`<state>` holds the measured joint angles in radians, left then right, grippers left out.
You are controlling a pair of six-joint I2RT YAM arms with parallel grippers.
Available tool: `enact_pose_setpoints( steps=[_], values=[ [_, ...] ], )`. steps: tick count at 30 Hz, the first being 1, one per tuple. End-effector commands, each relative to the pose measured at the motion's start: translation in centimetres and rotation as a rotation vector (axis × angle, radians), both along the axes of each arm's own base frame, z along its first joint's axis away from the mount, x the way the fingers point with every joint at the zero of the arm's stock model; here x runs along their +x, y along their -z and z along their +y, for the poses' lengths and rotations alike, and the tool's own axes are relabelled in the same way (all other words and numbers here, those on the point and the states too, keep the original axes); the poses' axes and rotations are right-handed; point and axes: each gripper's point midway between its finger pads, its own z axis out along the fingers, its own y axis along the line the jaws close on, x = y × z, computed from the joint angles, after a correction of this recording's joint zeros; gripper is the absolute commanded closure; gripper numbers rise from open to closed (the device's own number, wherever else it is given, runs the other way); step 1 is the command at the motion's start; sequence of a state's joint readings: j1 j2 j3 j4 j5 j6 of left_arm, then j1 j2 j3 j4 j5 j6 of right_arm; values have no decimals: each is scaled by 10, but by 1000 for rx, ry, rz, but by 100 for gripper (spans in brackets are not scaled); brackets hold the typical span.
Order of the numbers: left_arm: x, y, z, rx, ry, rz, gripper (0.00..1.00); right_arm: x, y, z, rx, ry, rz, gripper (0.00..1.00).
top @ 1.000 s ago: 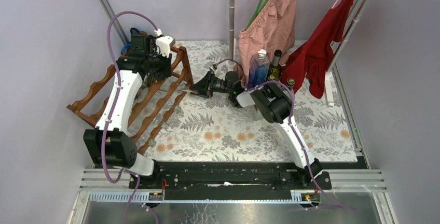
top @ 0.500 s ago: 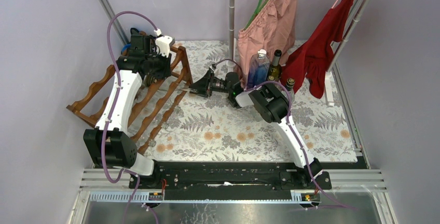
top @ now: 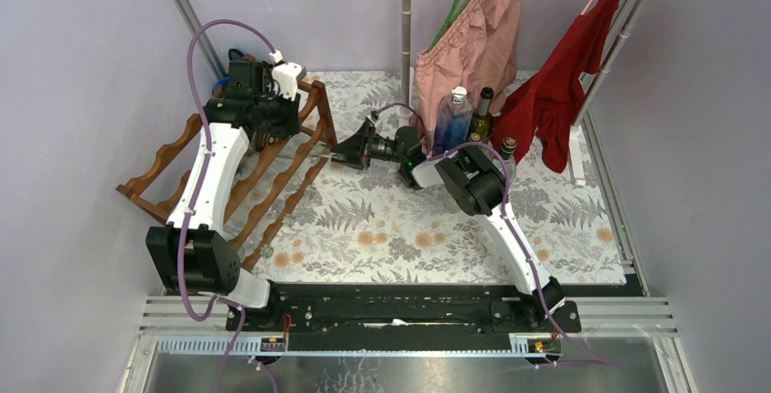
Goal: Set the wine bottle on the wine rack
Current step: Place the wine bottle in the wine rack.
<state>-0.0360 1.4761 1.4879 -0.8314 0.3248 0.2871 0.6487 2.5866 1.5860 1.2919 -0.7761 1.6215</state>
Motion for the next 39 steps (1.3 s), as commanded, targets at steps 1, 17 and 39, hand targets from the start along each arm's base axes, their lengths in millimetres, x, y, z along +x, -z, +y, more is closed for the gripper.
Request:
enact_pose_setpoints(
  steps=[1,17,39],
  values=[
    [-36,16,-22,-102,42,167,87,-3,-124,-10,338,113,-330,100],
    [-36,16,-22,-104,43,169,88,0,-129,-22,283,156,-335,100],
    [-35,16,-21,-99,37,170,88,-1,-150,-35,326,172,-343,100]
  ],
)
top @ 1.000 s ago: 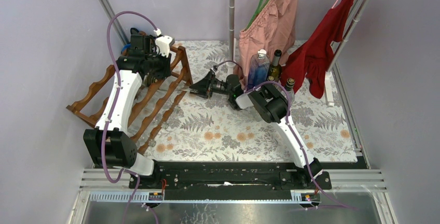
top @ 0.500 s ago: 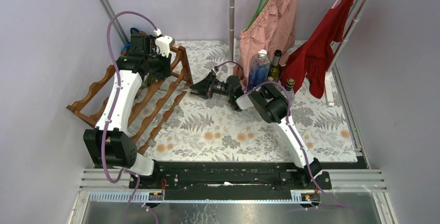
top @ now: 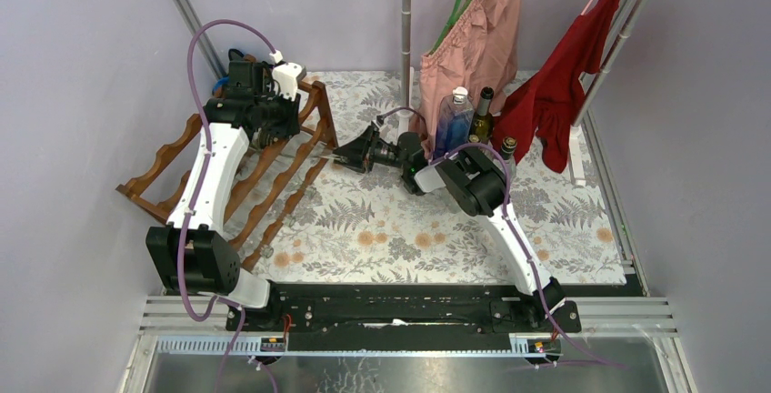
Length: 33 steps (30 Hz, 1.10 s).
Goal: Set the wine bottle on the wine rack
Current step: Place the wine bottle in the wine rack.
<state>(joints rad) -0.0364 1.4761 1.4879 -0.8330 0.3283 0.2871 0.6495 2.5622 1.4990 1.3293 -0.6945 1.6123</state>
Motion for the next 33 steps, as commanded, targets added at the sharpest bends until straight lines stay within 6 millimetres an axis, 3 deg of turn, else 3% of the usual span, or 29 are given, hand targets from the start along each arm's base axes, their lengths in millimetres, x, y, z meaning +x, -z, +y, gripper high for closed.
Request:
enact_pose_setpoints(
  steps=[1,7,33],
  values=[
    [-34,16,-20,-97,34,167,88,-4,-158,-29,315,96,-378,100],
    [-35,17,-20,-95,35,171,88,-4,-155,-33,308,93,-370,100],
    [-33,21,-17,-82,15,179,88,-29,-182,-33,379,-7,-422,100]
  ],
)
